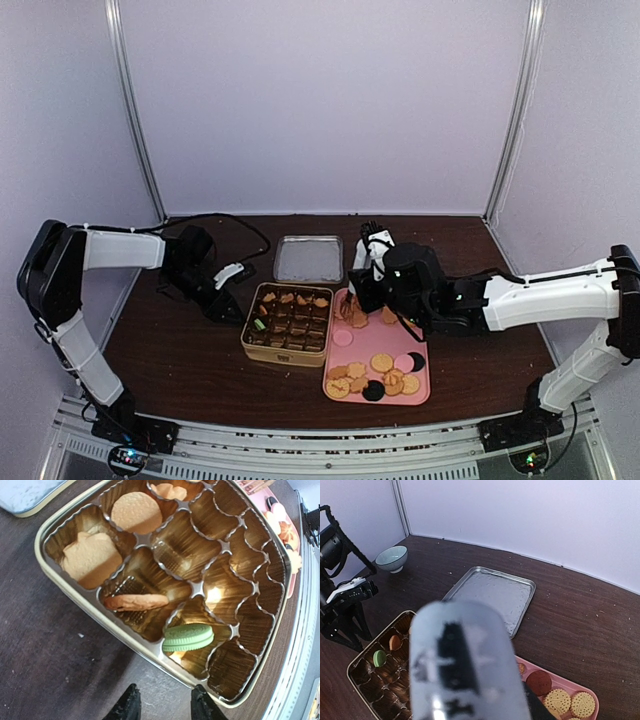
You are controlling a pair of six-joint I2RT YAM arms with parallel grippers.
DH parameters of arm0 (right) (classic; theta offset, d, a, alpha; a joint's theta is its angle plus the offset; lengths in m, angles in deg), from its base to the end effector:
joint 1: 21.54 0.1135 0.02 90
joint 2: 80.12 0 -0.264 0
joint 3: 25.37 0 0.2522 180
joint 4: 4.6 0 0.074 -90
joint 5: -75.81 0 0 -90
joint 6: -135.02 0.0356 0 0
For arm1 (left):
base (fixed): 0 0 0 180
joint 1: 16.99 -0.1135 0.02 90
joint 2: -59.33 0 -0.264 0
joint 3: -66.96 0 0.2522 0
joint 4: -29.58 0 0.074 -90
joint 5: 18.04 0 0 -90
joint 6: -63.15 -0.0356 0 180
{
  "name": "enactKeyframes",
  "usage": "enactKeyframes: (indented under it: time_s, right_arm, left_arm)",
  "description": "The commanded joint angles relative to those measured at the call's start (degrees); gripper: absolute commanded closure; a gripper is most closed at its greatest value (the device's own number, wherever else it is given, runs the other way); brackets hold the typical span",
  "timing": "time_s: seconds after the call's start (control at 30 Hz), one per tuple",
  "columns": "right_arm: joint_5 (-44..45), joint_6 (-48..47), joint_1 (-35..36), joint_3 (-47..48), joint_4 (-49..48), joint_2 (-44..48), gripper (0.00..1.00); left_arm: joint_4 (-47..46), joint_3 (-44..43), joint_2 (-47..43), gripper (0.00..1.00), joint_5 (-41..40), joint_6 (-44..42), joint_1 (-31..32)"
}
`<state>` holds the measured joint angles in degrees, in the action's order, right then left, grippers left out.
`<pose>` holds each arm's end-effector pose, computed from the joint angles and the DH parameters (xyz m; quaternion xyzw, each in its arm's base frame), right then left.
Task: Pack the cookies
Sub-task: Move the packing box to the center of the board, then pick up the fake cookies from the plate.
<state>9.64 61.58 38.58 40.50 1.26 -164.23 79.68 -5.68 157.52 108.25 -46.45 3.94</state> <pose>0.1767 0.2787 0.2537 -0.2004 0.8041 0.1942 0.5249 0.2826 -0.1306 0.1665 0.3631 0.8710 -0.3103 0.1151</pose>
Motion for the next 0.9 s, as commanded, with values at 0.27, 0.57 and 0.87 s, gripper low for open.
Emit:
enactKeyframes:
  time_s: [0.27,0.57,0.87]
  right_arm:
    - [1.1,3.1,-0.9,-1.5,1.7,1.8,0.6]
    - [-1.9,9.1,0.4,-3.8,0.3,2.6,0.58]
    - [-1.8,10.6,1.7,-4.6,-1.0,1.3,0.57]
  left_arm:
    - [6.9,0.3,-4.3,0.63,2.7,-8.1,3.9]
    - [16.9,-0.1,-12.4,0.55,-1.3,-13.1,-1.7]
    - [24.3,-3.4,-20.0,0.5,-2.6,-15.8,-12.4]
